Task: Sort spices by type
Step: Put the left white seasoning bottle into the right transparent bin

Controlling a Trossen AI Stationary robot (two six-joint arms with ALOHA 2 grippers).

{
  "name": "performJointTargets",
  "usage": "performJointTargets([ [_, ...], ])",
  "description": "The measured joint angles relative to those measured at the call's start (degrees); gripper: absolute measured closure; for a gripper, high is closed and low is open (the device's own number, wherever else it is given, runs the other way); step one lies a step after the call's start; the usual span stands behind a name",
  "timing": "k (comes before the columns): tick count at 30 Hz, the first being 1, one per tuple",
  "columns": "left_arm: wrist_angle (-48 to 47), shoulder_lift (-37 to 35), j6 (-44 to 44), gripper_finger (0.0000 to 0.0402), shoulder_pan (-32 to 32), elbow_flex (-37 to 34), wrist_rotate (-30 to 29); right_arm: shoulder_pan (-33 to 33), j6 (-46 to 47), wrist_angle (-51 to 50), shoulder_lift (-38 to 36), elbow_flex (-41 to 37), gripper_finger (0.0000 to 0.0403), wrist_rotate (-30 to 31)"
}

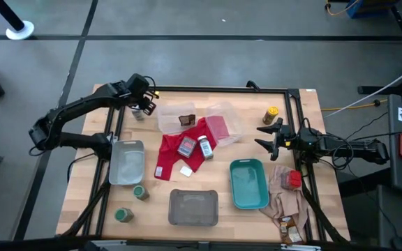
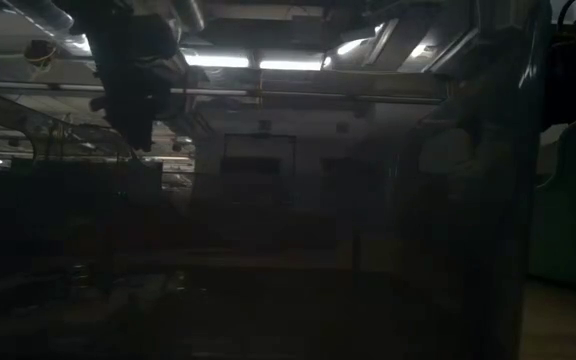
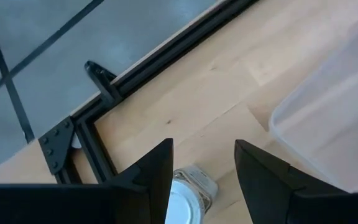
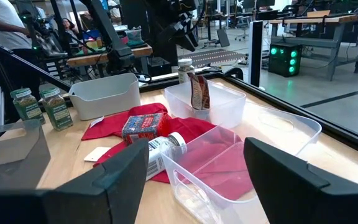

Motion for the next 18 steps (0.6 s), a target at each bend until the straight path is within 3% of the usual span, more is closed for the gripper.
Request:
performJointTargets([
  [5, 0.1, 0.2, -3.1, 0.0246, 2.6, 0.0, -0.1, 0.0, 0.0, 0.0, 0.0, 0.0, 0.0139, 0.0],
  [18, -1.1, 0.4, -0.5, 0.0246, 4.1, 0.0, -0.1, 0.0, 0.0, -0.1, 0.0, 0.0, 0.0139, 0.0],
])
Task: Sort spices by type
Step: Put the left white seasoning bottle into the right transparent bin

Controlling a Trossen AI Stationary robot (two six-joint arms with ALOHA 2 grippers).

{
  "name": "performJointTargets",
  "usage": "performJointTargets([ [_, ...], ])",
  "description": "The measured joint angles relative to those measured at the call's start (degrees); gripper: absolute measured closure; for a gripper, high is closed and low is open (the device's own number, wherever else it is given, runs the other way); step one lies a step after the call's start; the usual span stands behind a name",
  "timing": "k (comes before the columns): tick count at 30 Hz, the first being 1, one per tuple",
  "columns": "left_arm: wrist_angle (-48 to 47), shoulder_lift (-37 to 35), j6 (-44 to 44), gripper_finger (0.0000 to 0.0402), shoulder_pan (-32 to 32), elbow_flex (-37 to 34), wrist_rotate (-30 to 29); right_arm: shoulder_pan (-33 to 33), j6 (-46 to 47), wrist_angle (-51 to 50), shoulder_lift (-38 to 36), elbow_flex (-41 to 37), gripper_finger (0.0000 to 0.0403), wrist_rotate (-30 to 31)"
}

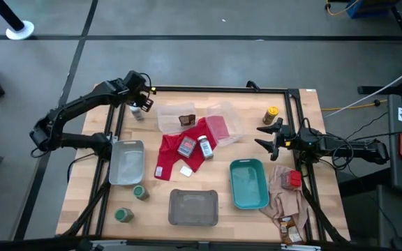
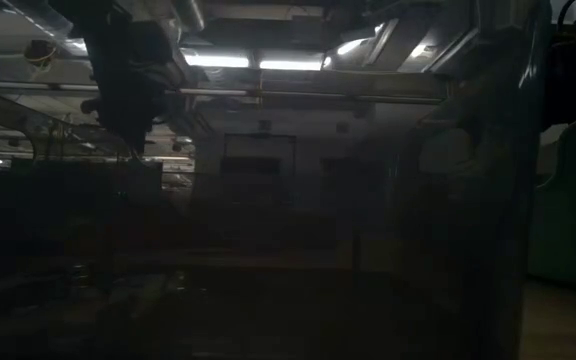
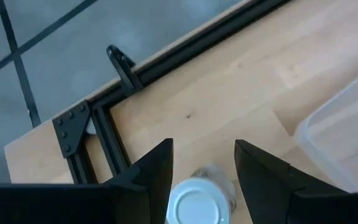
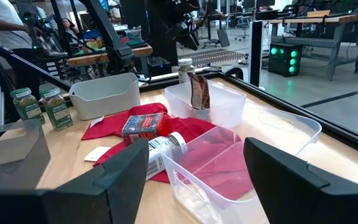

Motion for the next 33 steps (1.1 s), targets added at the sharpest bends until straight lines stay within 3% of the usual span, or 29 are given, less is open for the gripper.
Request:
performJointTargets([
  [13, -7.3, 4.7, -5.3, 0.0161, 2.1, 0.0, 0.7, 0.0, 0.0, 0.0, 0.0, 0.0, 0.0139, 0.0],
  [19, -9.3, 5.0, -7.4, 0.016, 3.6, 0.0, 4.9, 0.0, 0.0, 0.0, 0.0, 0.0, 0.0139, -0.1],
  [33, -11.0, 5.0, -11.9, 0.0158, 3.7, 0.0, 5.3, 0.0, 0.0, 0.0, 0.0, 0.0, 0.0139, -0.2],
])
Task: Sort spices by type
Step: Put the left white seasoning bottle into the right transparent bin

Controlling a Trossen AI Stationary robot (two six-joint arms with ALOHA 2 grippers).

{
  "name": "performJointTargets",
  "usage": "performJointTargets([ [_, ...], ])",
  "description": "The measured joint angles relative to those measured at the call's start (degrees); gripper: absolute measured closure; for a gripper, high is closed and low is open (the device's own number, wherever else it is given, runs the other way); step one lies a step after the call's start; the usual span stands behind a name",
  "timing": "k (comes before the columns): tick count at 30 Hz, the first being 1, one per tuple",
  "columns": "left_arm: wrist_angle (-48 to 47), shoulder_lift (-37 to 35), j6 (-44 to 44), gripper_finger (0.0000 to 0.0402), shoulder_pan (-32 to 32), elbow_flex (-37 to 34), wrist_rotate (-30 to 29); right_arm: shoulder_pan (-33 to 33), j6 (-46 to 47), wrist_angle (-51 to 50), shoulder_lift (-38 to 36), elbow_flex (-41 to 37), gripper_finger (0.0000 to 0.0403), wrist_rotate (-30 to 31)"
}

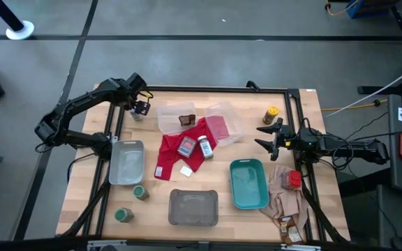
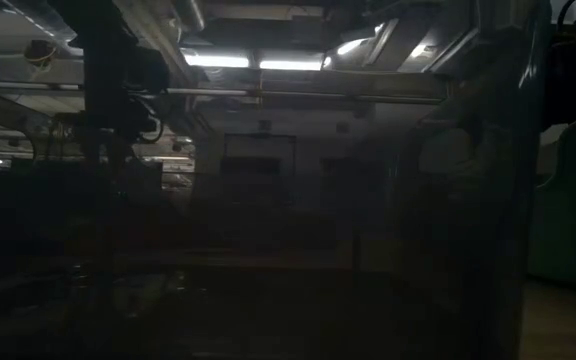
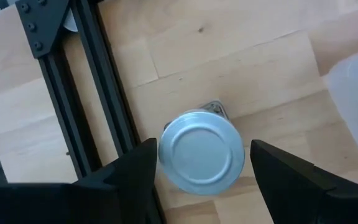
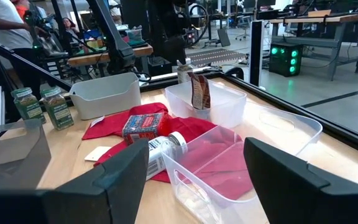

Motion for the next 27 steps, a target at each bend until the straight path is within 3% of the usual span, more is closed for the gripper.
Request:
performJointTargets([
  [15, 1.8, 0.0, -3.0, 0.0159, 0.0, -5.0, 0.7, 0.0, 0.0, 0.0, 0.0, 0.0, 0.0139, 0.0],
  [27, 12.2, 0.0, -4.0, 0.016, 0.0, -9.5, 0.7, 0.0, 0.0, 0.0, 0.0, 0.0, 0.0139, 0.0],
])
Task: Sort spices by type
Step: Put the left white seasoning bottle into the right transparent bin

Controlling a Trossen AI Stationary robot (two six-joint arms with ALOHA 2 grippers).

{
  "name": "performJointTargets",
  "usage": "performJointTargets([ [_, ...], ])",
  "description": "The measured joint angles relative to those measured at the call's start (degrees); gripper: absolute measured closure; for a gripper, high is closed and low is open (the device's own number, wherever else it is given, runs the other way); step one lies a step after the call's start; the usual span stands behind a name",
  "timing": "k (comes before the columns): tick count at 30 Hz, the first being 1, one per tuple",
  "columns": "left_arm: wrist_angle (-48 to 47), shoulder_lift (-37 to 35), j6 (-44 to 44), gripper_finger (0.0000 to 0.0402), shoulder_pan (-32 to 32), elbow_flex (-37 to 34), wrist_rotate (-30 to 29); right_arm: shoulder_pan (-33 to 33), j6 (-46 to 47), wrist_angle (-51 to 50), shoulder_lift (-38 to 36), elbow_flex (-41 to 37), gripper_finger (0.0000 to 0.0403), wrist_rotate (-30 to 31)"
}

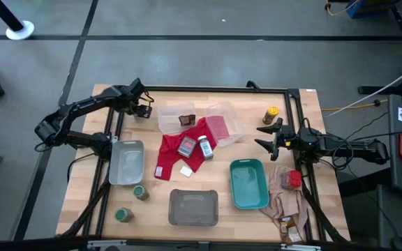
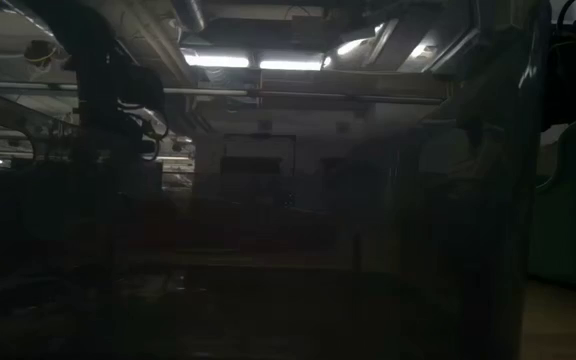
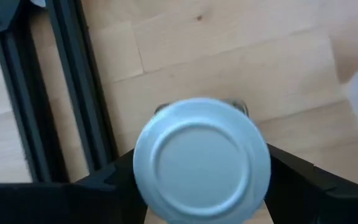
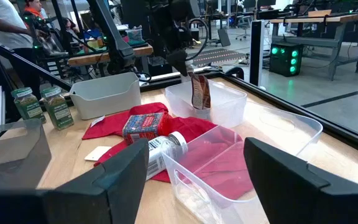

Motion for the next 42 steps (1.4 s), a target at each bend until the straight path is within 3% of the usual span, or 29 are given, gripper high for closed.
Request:
performJointTargets([
  [10, 4.0, 0.0, -0.1, 0.0163, 0.0, -0.9, 0.0, 0.0, 0.0, 0.0, 0.0, 0.0, 0.0139, -0.1],
  [17, 3.4, -0.1, 1.9, 0.0215, 0.0, -0.8, 0.1, 0.0, 0.0, 0.0, 0.0, 0.0, 0.0139, -0.1],
  [29, 2.6, -0.7, 1.7, 0.0216, 0.0, -0.4, 2.3, 0.0, 0.0, 0.0, 0.0, 0.0, 0.0139, 0.1],
  [42, 3.7, -3.1, 4.2, 0.0216, -0.4, 12.1, 10.6, 0.0, 0.0, 0.0, 0.0, 0.0, 0.0139, 0.1],
])
